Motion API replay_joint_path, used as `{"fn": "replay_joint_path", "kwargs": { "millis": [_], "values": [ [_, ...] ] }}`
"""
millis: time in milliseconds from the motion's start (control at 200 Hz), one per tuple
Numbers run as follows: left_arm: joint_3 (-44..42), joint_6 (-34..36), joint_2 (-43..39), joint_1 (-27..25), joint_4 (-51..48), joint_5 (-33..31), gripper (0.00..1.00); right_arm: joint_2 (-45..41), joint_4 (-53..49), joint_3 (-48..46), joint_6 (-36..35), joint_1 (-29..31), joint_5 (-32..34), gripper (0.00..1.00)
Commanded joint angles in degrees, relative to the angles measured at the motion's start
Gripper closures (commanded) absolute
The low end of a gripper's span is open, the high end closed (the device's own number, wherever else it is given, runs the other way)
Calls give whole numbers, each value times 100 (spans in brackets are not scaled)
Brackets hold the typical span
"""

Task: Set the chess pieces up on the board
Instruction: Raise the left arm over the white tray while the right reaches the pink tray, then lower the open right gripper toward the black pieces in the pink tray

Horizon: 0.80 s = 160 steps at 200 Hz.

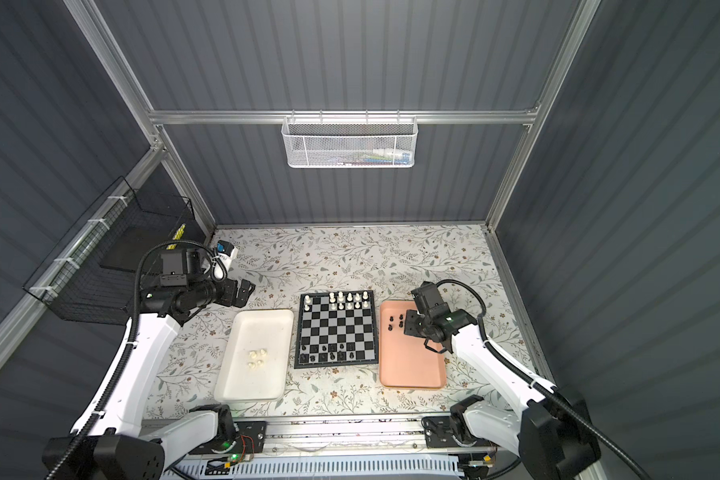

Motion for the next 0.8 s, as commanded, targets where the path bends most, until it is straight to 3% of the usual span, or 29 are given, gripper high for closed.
{"fn": "replay_joint_path", "kwargs": {
  "millis": [0, 320, 515, 795],
  "values": [
    [181, 121, -94, -39, -440, 351, 0, 244, -109, 284, 33, 105, -78, 49],
    [200, 114, -133, -40, -609, 500, 0, 928, -262, 608, -127, 192, -142, 52],
    [318, 21, -68, -41, -678, 404, 0, 1181, -380, 752, -161, 215, 184, 57],
    [304, 47, -147, -41, -773, 334, 0, 1605, -271, 987, -241, 221, -45, 59]
  ]
}}
